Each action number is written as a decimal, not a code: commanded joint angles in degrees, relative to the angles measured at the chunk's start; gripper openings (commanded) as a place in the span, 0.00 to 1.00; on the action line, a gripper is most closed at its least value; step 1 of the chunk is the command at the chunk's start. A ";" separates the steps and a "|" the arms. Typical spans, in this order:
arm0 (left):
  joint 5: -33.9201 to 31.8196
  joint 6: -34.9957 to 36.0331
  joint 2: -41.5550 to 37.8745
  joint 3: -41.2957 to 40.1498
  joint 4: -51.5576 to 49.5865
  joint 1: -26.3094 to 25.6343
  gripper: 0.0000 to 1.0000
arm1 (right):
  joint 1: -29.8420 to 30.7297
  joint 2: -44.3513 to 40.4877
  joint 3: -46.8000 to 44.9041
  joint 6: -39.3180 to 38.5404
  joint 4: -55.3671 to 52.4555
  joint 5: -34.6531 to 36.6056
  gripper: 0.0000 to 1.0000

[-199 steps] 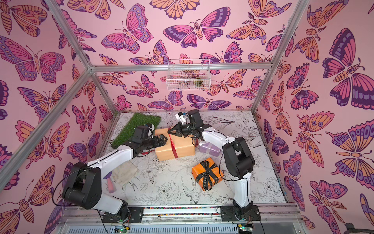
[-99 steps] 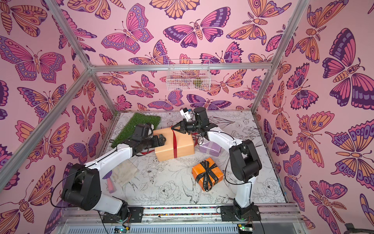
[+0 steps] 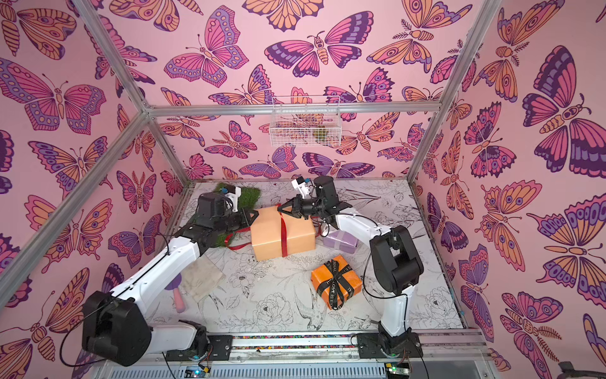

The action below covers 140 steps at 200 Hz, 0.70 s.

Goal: Untie the ribbon bows on the gift boxes
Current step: Pull the ribbon from the gift box.

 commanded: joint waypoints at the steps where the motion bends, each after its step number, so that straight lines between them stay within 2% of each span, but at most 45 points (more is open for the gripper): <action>1: 5.31 -4.95 3.37 -1.23 5.95 -0.96 0.00 | -0.10 -0.88 -0.55 -0.60 0.65 0.17 0.00; 72: 7.63 -12.35 16.46 0.35 19.62 -5.60 0.00 | -0.02 -1.59 -0.82 -1.15 -0.29 0.43 0.00; 104: 6.38 -12.34 20.60 0.99 18.97 -6.55 0.00 | -0.02 -2.00 -0.91 -0.80 0.16 0.44 0.00; 140: 0.09 -7.99 21.34 2.66 8.02 -6.92 0.00 | -0.02 -3.32 0.08 2.76 4.30 -1.31 0.00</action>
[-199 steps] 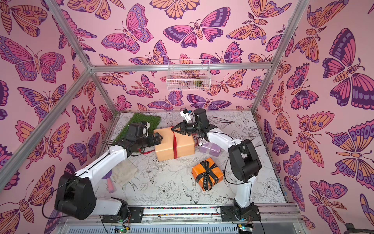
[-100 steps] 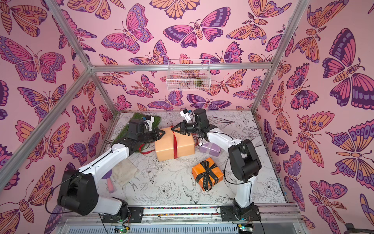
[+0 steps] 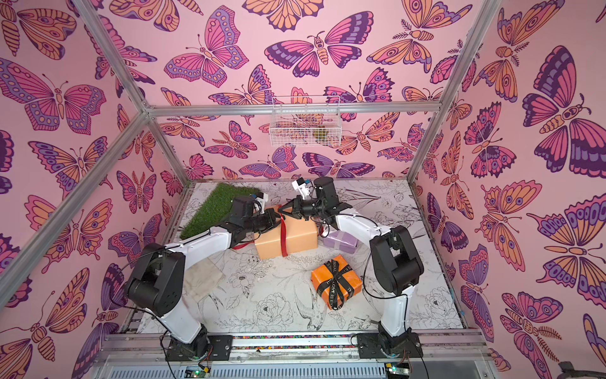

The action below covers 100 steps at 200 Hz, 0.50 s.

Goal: Untie the ribbon bows on the gift boxes
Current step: Pull the ribbon from the gift box.

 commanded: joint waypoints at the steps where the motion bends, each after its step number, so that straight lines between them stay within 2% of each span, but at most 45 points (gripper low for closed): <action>1: -5.11 3.32 1.45 0.66 -8.74 -0.56 0.00 | -0.02 -3.14 0.70 2.31 3.93 -1.43 0.00; 42: -7.12 5.34 1.64 2.37 -14.22 -0.61 0.00 | -0.26 -6.76 3.34 3.17 4.41 -1.61 0.00; 100: -6.64 5.95 1.45 3.08 -16.18 -0.68 0.00 | -1.33 -11.29 7.31 1.61 1.42 0.13 0.00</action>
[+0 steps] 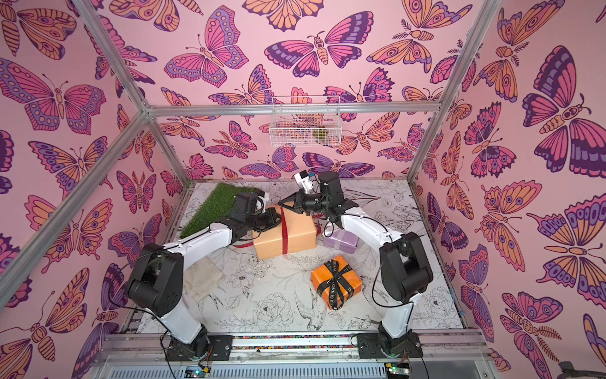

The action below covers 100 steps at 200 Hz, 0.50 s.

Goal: Untie the ribbon bows on the gift boxes
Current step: Pull the ribbon from the gift box.

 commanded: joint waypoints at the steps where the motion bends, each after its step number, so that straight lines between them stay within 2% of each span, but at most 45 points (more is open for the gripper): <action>1: -2.68 1.83 1.47 -0.93 -7.21 0.17 0.00 | -0.83 -5.34 6.19 -1.04 2.74 -0.51 0.00; 100: -3.03 1.49 0.56 -3.64 -7.72 0.21 0.00 | -0.85 -7.12 15.88 -6.40 -4.77 2.34 0.00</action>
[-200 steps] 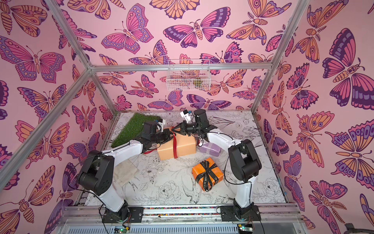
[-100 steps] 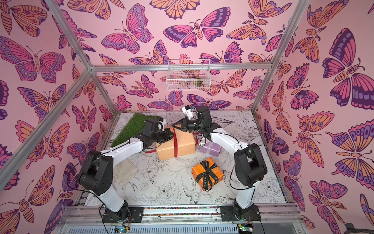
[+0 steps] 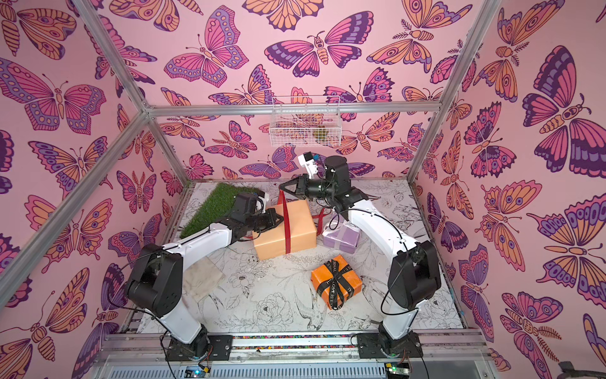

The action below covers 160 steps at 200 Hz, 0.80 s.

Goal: Untie the ribbon bows on the gift boxes
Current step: Pull the ribbon from the gift box.

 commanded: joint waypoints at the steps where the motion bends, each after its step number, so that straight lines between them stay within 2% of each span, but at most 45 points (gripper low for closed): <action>1: -2.97 1.04 1.02 -3.10 -7.48 0.21 0.00 | -0.30 -3.72 6.52 -3.39 2.57 -0.25 0.00; 57: -2.72 0.63 1.17 -3.56 -7.48 0.17 0.00 | -0.30 -3.87 10.21 -5.82 -0.42 1.08 0.00; 72: 1.56 1.48 0.66 -3.23 -5.94 0.51 0.00 | -0.31 -3.84 8.82 -7.14 -1.92 1.57 0.00; 87: 7.61 2.99 -0.32 -2.01 -5.05 0.92 0.25 | -0.30 -3.97 6.51 -8.33 -2.53 2.39 0.00; 108: 10.13 4.00 -3.67 -1.78 -5.01 1.55 0.78 | -0.31 -3.79 4.23 -9.41 -3.42 3.38 0.00; 119: 10.86 4.79 -5.87 -2.02 -5.02 1.99 0.98 | -0.31 -3.53 3.77 -9.97 -3.96 3.44 0.00; 160: 10.72 8.26 -13.98 -4.11 -4.86 2.93 1.00 | -0.31 -1.91 3.66 -10.87 -5.33 3.65 0.00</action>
